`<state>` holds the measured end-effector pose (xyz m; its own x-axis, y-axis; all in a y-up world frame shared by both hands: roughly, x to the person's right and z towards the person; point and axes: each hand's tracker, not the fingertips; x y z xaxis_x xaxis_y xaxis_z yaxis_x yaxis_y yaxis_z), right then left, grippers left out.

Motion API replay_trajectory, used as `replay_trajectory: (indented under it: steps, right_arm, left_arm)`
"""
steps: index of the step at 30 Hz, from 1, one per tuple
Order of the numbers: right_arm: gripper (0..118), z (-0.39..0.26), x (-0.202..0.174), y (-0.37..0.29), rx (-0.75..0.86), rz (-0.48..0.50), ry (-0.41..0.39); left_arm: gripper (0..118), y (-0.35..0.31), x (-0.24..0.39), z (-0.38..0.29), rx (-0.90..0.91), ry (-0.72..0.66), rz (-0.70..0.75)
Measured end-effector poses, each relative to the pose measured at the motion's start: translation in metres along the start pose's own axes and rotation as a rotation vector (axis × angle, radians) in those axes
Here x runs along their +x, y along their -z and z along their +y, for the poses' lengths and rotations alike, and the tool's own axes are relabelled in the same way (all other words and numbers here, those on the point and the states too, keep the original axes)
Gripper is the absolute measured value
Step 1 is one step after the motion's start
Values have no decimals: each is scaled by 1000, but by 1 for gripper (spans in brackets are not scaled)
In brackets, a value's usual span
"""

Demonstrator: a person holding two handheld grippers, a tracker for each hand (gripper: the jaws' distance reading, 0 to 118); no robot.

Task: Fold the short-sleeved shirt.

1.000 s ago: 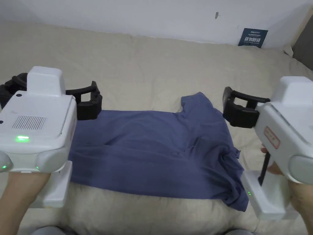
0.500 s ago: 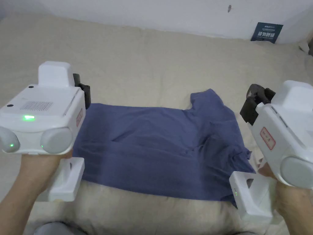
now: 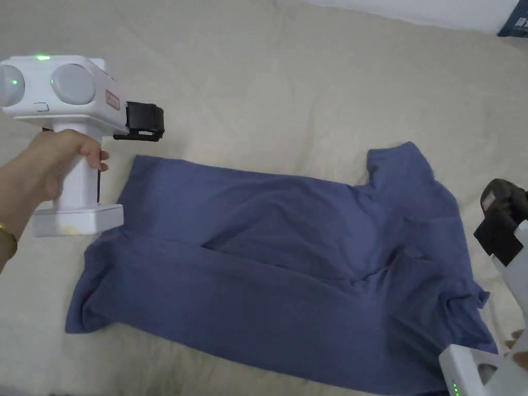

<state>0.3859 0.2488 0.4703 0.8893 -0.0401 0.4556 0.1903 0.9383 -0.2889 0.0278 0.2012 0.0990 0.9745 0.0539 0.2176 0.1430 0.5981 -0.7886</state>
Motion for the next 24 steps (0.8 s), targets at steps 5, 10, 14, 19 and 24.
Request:
replay_trajectory:
  steps: [5, 10, 14, 19, 24]
  right_arm:
    - [1, -16, 7, 36, -77, -35, -13]
    - [1, -30, 16, 55, -125, -65, -14]
    - [1, -35, 19, 58, -151, -83, -6]
    - [1, -28, 18, 62, -169, -95, 16]
    - [2, 6, 28, 102, -252, -82, -80]
  left_arm:
    - [108, 70, -5, 6, -138, 19, 25]
    - [72, 103, 0, -1, -179, -7, 37]
    - [1, 94, 13, -12, -121, 117, 13]
    - [1, 82, 32, -20, -151, 187, 15]
    - [1, 47, 18, -5, -44, 101, -29]
